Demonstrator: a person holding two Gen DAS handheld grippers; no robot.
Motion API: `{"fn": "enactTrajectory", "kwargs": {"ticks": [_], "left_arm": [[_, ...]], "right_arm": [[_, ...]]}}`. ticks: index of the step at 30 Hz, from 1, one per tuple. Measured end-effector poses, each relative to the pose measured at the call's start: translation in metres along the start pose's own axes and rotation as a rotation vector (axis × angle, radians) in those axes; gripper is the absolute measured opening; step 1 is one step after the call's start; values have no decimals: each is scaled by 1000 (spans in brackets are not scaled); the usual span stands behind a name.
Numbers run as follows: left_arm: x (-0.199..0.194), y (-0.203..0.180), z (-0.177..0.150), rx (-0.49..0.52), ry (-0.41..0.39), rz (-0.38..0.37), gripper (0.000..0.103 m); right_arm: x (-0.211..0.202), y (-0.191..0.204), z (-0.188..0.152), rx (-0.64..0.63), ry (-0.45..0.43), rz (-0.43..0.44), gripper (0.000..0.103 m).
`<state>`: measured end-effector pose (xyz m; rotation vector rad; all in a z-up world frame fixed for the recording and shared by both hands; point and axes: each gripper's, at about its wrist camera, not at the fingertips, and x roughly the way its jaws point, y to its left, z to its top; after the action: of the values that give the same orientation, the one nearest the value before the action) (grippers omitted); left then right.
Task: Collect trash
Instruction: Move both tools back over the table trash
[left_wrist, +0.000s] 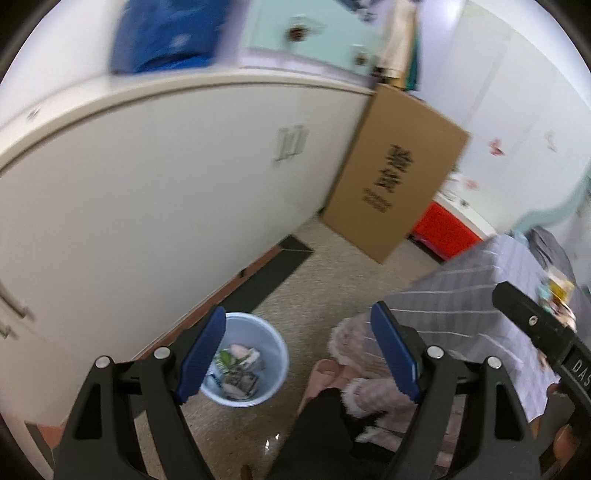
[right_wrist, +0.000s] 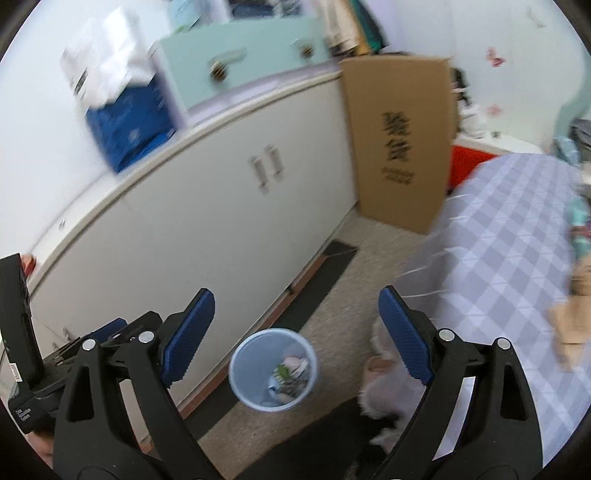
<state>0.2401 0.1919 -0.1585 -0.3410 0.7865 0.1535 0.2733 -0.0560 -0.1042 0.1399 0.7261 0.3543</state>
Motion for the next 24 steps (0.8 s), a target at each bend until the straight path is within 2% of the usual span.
{"fn": "enactTrajectory", "kwargs": {"ticks": [4,9,12,16,20,24], "left_arm": [[-6,-60,-2,83,4,-82,79],[-7,-155,-18,235,16,-165,79],[-6,-207,-33,332,38,-217,79],[1,-272,-56,463,80,-284,79],[9,-316,-70,543,104,-298,79],[20,-345,-79,591,125,-296,79]], "right_arm": [[-44,-53,4,65,-60,-64,89],[-96,-132,-2,178,-130,-171,89],[-117,-175,-10,251,-154,-237,89],[-135,-223,-27,350,-162,-280,90],[-141,-254,-43,423,-158,-298,91],[-141,-268,-52,476,-154,-290,91]]}}
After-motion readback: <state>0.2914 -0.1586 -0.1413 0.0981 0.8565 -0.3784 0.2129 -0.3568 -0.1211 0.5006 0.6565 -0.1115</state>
